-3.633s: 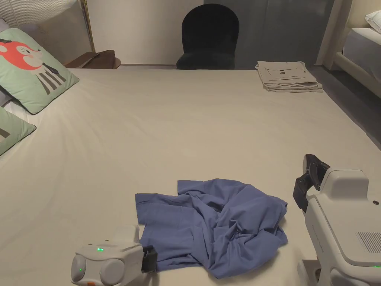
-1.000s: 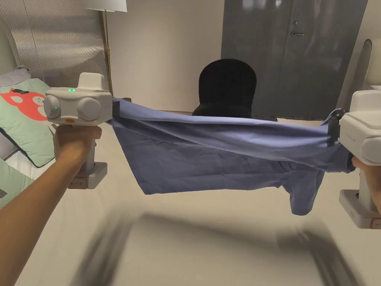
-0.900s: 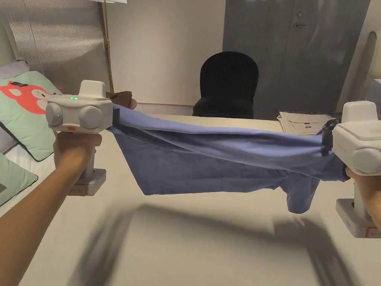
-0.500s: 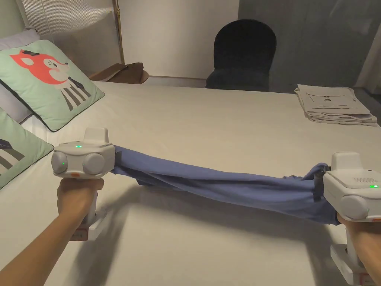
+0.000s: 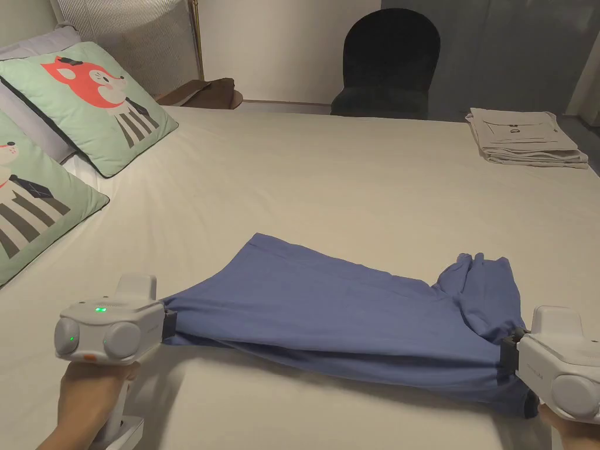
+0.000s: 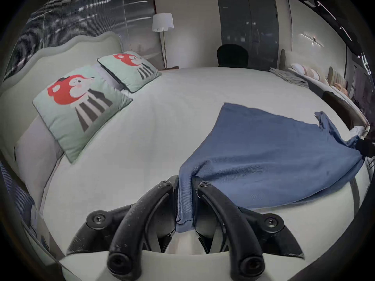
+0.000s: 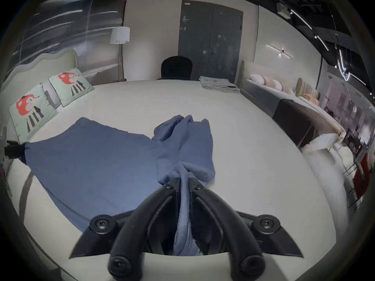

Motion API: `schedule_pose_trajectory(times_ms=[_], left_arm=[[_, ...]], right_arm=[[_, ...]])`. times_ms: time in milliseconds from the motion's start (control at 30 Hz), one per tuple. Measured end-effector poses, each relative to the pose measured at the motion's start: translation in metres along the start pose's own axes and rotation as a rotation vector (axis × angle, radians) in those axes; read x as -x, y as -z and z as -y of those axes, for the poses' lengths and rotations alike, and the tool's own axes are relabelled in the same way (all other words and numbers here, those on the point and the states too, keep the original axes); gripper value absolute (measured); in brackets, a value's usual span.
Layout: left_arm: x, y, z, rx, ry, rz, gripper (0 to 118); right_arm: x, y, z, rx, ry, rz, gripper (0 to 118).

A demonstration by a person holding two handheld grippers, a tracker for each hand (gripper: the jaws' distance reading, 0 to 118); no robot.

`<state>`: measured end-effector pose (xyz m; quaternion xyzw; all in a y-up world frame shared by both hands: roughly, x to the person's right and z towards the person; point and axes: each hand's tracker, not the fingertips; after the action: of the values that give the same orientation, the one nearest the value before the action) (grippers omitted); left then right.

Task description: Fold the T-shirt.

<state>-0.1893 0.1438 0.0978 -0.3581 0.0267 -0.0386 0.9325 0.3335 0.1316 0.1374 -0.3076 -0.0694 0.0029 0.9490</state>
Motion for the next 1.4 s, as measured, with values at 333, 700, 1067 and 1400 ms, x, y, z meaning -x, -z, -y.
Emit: schedule_pose_trajectory(times_ms=[333, 700, 1067, 1400], left_arm=[[0.016, -0.069, 0.098, 0.097, -0.038, 0.029, 7], [0.018, -0.069, 0.139, 0.163, -0.069, 0.01, 8], [-0.017, -0.097, 0.077, -0.038, -0.093, 0.045, 107], [-0.078, -0.141, 0.015, -0.478, -0.077, 0.143, 107]], right_arm=[[-0.014, -0.077, 0.076, 0.07, 0.063, -0.048, 7], [-0.002, -0.087, 0.131, 0.153, 0.026, -0.008, 7], [0.012, -0.118, 0.067, -0.028, 0.03, 0.037, 99], [0.034, -0.166, 0.012, -0.349, 0.028, 0.009, 98]])
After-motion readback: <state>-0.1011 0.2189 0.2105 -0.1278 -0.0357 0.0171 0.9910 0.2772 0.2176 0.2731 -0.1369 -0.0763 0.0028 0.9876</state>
